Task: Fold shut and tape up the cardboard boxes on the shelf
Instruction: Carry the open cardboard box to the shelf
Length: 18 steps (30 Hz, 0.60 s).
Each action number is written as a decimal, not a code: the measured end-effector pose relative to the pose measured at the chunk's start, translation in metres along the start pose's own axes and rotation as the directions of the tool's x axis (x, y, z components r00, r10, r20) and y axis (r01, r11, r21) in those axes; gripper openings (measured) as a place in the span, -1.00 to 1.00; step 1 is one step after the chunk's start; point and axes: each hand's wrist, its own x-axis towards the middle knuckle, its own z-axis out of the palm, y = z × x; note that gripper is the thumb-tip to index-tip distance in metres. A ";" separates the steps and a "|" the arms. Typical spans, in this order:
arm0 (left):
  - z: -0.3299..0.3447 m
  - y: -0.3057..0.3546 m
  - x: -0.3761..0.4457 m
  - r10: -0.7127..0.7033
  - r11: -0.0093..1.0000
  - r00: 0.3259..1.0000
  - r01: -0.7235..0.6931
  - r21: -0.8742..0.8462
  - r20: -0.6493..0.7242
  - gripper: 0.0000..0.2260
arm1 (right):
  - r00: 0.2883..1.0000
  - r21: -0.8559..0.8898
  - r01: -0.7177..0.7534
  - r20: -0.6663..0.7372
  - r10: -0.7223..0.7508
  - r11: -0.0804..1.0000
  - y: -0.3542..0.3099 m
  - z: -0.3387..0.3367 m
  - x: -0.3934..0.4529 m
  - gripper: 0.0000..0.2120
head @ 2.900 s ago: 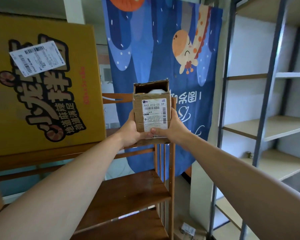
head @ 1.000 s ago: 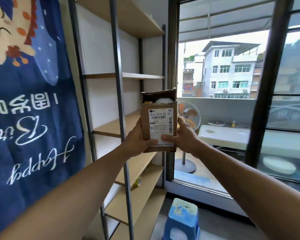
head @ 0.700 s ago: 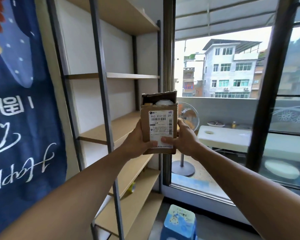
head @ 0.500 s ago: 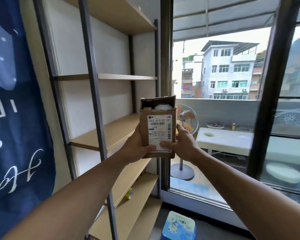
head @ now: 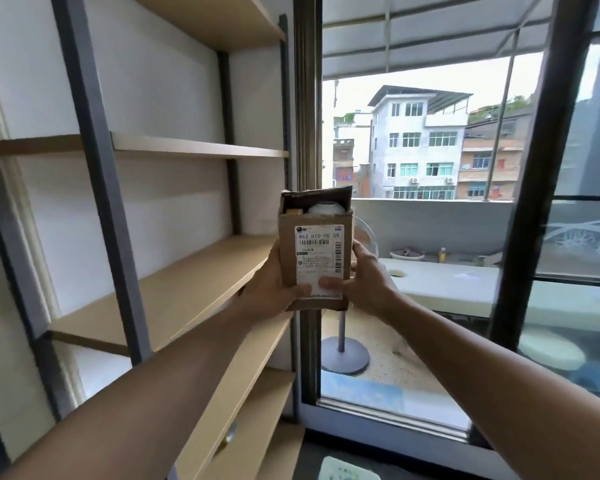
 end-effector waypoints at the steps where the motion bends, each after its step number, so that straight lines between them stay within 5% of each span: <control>1: 0.000 -0.005 0.013 -0.001 1.000 1.000 0.001 -0.003 0.011 -0.18 | 1.000 -0.006 -0.001 -0.006 0.001 1.000 0.005 -0.001 0.011 -0.30; 18: 0.046 -0.091 0.175 -0.045 0.999 0.999 0.045 0.028 -0.019 -0.19 | 1.000 0.015 -0.012 -0.019 0.012 1.000 0.121 -0.012 0.157 -0.29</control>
